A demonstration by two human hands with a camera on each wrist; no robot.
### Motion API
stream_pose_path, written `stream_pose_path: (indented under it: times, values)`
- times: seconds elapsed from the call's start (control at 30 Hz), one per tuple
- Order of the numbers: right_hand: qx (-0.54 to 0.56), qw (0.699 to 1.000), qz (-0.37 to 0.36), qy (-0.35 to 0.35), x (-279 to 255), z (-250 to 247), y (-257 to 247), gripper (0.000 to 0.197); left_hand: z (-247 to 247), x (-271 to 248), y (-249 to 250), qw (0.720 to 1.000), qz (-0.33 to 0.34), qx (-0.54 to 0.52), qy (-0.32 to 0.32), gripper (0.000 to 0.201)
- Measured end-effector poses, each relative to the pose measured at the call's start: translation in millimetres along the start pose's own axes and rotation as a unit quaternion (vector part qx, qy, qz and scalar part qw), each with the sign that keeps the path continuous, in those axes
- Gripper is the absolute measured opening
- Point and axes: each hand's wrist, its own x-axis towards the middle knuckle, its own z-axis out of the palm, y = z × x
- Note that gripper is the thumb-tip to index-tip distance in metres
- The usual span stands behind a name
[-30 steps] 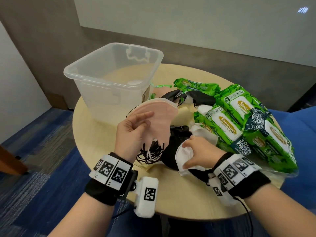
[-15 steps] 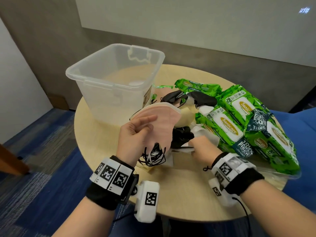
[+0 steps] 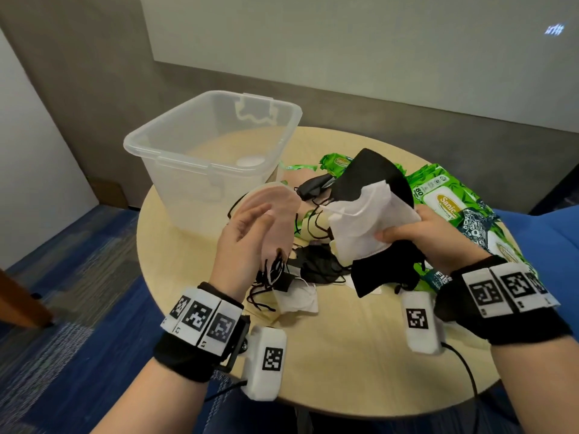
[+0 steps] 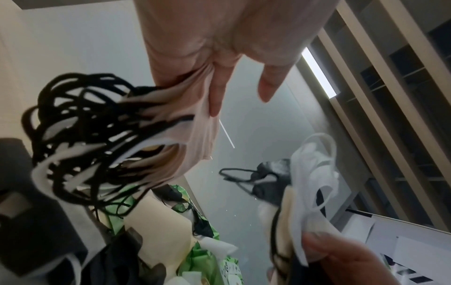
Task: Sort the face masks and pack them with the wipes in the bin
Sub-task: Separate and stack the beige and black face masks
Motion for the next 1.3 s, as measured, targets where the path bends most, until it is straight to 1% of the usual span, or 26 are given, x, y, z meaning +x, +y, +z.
stream_pose_path:
  times: [0.03, 0.07, 0.13, 0.17, 0.2, 0.27, 0.3, 0.37, 0.4, 0.43, 0.47, 0.5, 0.57, 0.7, 0.77, 0.8, 0.87, 0.93, 0.97, 1.0, 1.07, 1.1, 1.13, 1.17, 1.23, 1.3]
  values:
    - [0.03, 0.999, -0.004, -0.012, -1, 2, -2, 0.018, 3, -1, 1, 1.0, 0.01, -0.005, -0.024, 0.041]
    - [0.054, 0.998, -0.005, -0.026, -2, 5, -3, 0.019, 6, -2, 1, 0.999, 0.018, -0.012, -0.043, 0.045]
    - [0.088, 0.995, -0.005, -0.056, -3, 9, -5, 0.022, 13, -8, 8, 0.997, 0.013, -0.045, -0.063, 0.037]
    - [0.094, 0.993, -0.005, -0.072, -3, 11, -5, 0.023, 16, -10, 9, 0.996, 0.011, -0.058, -0.07, 0.04]
    - [0.096, 0.992, -0.001, -0.084, -4, 14, -5, 0.024, 17, -11, 10, 0.995, 0.012, -0.068, -0.072, 0.052]
    - [0.091, 0.992, 0.01, -0.087, -4, 19, -5, 0.026, 17, -11, 8, 0.995, 0.017, -0.082, -0.059, 0.086]
    - [0.073, 0.993, 0.013, -0.09, -4, 22, -5, 0.026, 16, -8, 6, 0.995, 0.017, -0.087, -0.048, 0.094]
    - [0.011, 0.994, 0.014, -0.112, -6, 27, -10, 0.011, 13, -4, 7, 0.995, 0.013, -0.093, -0.031, 0.107]
    - [-0.03, 0.992, 0.015, -0.122, -5, 28, -13, 0.016, 10, -1, 7, 0.996, 0.012, -0.089, -0.03, 0.112]
    - [-0.074, 0.989, 0.012, -0.125, -4, 29, -15, 0.023, 9, 0, 8, 0.996, 0.017, -0.079, -0.037, 0.112]
    - [-0.111, 0.986, 0.015, -0.125, -5, 31, -18, 0.028, 8, 0, 9, 0.996, 0.028, -0.064, -0.051, 0.108]
    - [-0.137, 0.982, 0.011, -0.13, -4, 31, -18, 0.03, 8, -1, 10, 0.995, 0.048, -0.045, -0.074, 0.102]
    - [-0.174, 0.971, -0.007, -0.166, -6, 37, -26, 0.03, 9, -5, 12, 0.99, 0.072, -0.011, -0.122, 0.093]
    - [-0.258, 0.943, -0.077, -0.195, -6, 48, -37, 0.032, 15, -10, 8, 0.988, 0.004, 0.019, -0.15, 0.065]
    - [-0.245, 0.946, -0.097, -0.19, -5, 47, -39, 0.037, 18, -12, 4, 0.989, -0.01, 0.033, -0.144, 0.052]
    - [-0.227, 0.951, -0.108, -0.18, -3, 45, -39, 0.039, 18, -13, 2, 0.99, -0.026, 0.018, -0.139, 0.048]
    - [-0.208, 0.963, -0.119, -0.125, -1, 43, -37, 0.036, 19, -14, -2, 0.99, -0.058, -0.038, -0.127, 0.049]
    - [-0.179, 0.973, -0.137, -0.05, 3, 40, -32, 0.038, 19, -16, -5, 0.988, -0.077, -0.083, -0.102, 0.053]
    - [-0.183, 0.971, -0.157, 0.003, 4, 41, -30, 0.038, 20, -17, -6, 0.988, -0.082, -0.098, -0.091, 0.052]
    - [-0.202, 0.96, -0.181, 0.069, 5, 42, -26, 0.038, 20, -18, -6, 0.987, -0.084, -0.109, -0.079, 0.05]
    - [-0.24, 0.917, -0.238, 0.213, 2, 47, -24, 0.034, 20, -20, -5, 0.987, -0.084, -0.124, -0.053, 0.047]
    - [-0.244, 0.895, -0.266, 0.264, -1, 50, -24, 0.031, 20, -21, -4, 0.987, -0.082, -0.13, -0.039, 0.046]
    - [-0.24, 0.884, -0.287, 0.282, -3, 54, -23, 0.029, 21, -21, -3, 0.987, -0.078, -0.137, -0.028, 0.046]
    - [-0.242, 0.883, -0.294, 0.276, -5, 58, -22, 0.028, 22, -20, -3, 0.987, -0.074, -0.143, -0.02, 0.046]
    - [-0.271, 0.896, -0.271, 0.226, -9, 70, -17, 0.031, 24, -20, -2, 0.986, -0.065, -0.152, -0.009, 0.045]
    - [-0.29, 0.907, -0.236, 0.194, -10, 79, -11, 0.037, 26, -21, -1, 0.986, -0.056, -0.159, -0.005, 0.042]
